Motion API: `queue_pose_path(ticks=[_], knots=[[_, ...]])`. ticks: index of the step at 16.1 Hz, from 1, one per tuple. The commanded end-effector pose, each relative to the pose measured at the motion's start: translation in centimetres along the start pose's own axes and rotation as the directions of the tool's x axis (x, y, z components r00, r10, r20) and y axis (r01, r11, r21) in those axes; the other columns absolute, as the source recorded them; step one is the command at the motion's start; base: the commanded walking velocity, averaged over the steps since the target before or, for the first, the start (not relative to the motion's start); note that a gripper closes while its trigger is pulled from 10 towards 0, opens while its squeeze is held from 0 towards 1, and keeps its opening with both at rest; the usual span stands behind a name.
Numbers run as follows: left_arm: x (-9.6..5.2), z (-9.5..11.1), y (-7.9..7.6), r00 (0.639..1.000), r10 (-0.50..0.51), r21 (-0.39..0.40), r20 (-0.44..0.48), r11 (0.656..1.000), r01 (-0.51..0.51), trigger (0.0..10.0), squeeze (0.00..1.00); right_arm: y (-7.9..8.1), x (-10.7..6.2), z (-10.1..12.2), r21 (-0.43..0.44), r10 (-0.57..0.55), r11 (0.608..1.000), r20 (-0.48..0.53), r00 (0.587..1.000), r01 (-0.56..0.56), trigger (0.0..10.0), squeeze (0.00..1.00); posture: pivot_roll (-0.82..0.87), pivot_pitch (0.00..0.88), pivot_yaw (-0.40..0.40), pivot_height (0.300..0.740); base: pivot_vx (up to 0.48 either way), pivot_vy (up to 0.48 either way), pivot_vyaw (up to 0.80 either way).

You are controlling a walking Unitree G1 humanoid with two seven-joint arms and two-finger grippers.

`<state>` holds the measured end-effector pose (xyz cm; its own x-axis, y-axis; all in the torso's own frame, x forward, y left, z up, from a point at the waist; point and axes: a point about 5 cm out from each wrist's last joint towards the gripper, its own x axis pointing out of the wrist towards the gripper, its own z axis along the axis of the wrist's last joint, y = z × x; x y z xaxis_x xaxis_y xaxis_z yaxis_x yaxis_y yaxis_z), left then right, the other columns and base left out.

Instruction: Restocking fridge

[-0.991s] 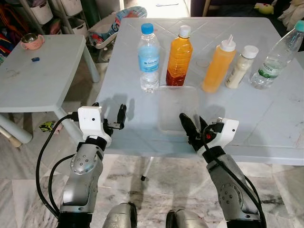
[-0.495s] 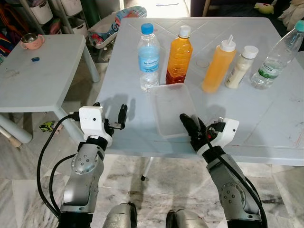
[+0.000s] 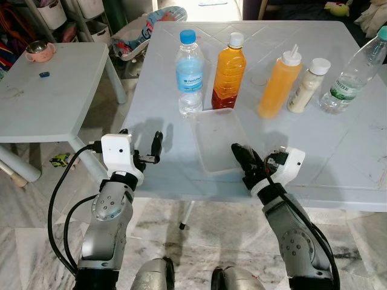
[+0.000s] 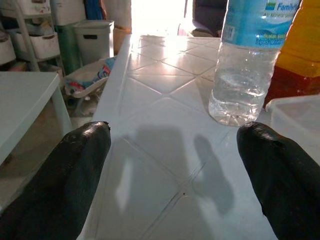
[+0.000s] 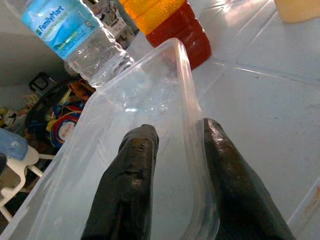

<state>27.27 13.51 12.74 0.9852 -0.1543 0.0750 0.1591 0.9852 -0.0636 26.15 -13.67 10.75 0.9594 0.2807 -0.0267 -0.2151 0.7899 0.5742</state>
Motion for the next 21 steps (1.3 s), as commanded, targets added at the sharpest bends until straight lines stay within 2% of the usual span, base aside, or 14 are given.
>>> queue_pose_path(ticks=[1,2,3,4,5,6,10,13,14,17,18,19,20,21], knots=[[0.0,-0.1,0.2,1.0,0.012,0.009,0.001,1.0,-0.012,10.0,0.0,-2.2,-0.8,-1.4,-0.038,-0.15,0.988,-0.084,0.985,0.147,10.0,0.0,-0.02,0.13,0.049,0.74,0.0,0.0,0.0],[0.1,0.0,0.2,1.0,0.012,0.01,0.002,1.0,-0.012,10.0,0.0,-2.3,-0.8,-1.4,-0.007,-0.156,0.988,-0.073,0.985,0.156,0.6,0.0,-0.02,0.13,0.049,0.74,0.0,0.0,0.0],[0.1,0.0,0.2,1.0,0.01,0.011,0.002,1.0,-0.01,10.0,0.0,-2.4,-0.9,-1.2,-0.007,-0.161,0.987,-0.068,0.985,0.161,0.0,0.0,-0.01,0.134,0.047,0.74,0.0,0.0,0.0],[0.1,0.0,0.2,1.0,0.011,0.012,0.002,1.0,-0.011,10.0,0.0,-2.2,-0.9,-1.3,-0.02,-0.139,0.99,-0.082,0.987,0.138,3.7,0.0,-0.01,0.134,0.048,0.74,0.0,0.0,0.0],[0.1,0.0,0.3,1.0,0.011,0.013,0.002,1.0,-0.011,10.0,0.0,-2.1,-0.9,-1.3,-0.004,-0.137,0.991,-0.087,0.987,0.137,10.0,0.0,-0.01,0.141,0.05,0.74,0.0,0.0,0.0],[0.1,0.0,0.3,1.0,0.011,0.014,0.001,1.0,-0.011,10.0,0.0,-2.1,-1.0,-1.4,0.014,-0.136,0.99,-0.088,0.987,0.138,10.0,0.0,-0.01,0.141,0.05,0.74,0.0,0.0,0.0],[-0.3,0.0,0.3,1.0,0.005,0.018,-0.003,1.0,-0.005,10.0,0.0,-1.7,-0.8,-1.5,-0.085,-0.164,0.984,-0.106,0.981,0.155,10.0,0.0,-0.01,0.143,0.043,0.74,0.0,0.0,0.0],[-0.3,-0.2,0.3,1.0,0.011,0.013,-0.007,1.0,-0.011,10.0,0.0,-1.5,-0.7,-0.7,-0.127,-0.098,0.987,-0.013,0.995,0.095,10.0,0.0,-0.02,0.123,0.045,0.74,0.0,0.0,0.0],[-0.2,-0.3,0.2,1.0,0.014,0.009,-0.009,1.0,-0.014,10.0,0.0,-1.5,-1.0,-0.8,-0.072,-0.074,0.995,-0.019,0.997,0.073,10.0,0.0,-0.02,0.115,0.046,0.74,0.0,0.0,0.0],[-0.1,-1.6,0.2,0.997,0.062,0.015,-0.054,0.998,-0.061,10.0,0.0,-1.2,-1.0,-0.2,-0.091,-0.061,0.994,0.013,0.998,0.062,10.0,0.0,-0.04,0.11,0.045,0.74,0.0,0.0,0.0],[0.0,-1.9,0.1,0.994,0.086,0.034,-0.068,0.996,-0.084,10.0,0.0,-1.0,-0.8,-0.1,-0.09,-0.044,0.995,0.03,0.999,0.046,4.2,0.0,-0.04,0.113,0.046,0.74,0.0,0.0,0.0],[0.1,-1.9,0.1,0.993,0.093,0.046,-0.068,0.995,-0.09,10.0,0.0,-0.9,-0.8,0.0,-0.1,-0.04,0.994,0.033,0.999,0.043,3.6,0.0,-0.04,0.114,0.046,0.74,0.0,0.0,0.0],[0.2,-1.9,0.0,0.993,0.099,0.054,-0.069,0.994,-0.095,10.0,0.0,-0.8,-0.6,-0.1,-0.116,-0.04,0.992,0.034,0.999,0.044,10.0,0.0,-0.04,0.115,0.046,0.74,0.0,0.0,0.0],[0.3,-1.9,0.1,0.992,0.104,0.047,-0.073,0.994,-0.101,10.0,0.0,-0.7,-0.6,-0.2,-0.125,-0.038,0.991,0.032,0.999,0.042,10.0,0.0,-0.04,0.115,0.046,0.74,0.0,0.0,0.0]])
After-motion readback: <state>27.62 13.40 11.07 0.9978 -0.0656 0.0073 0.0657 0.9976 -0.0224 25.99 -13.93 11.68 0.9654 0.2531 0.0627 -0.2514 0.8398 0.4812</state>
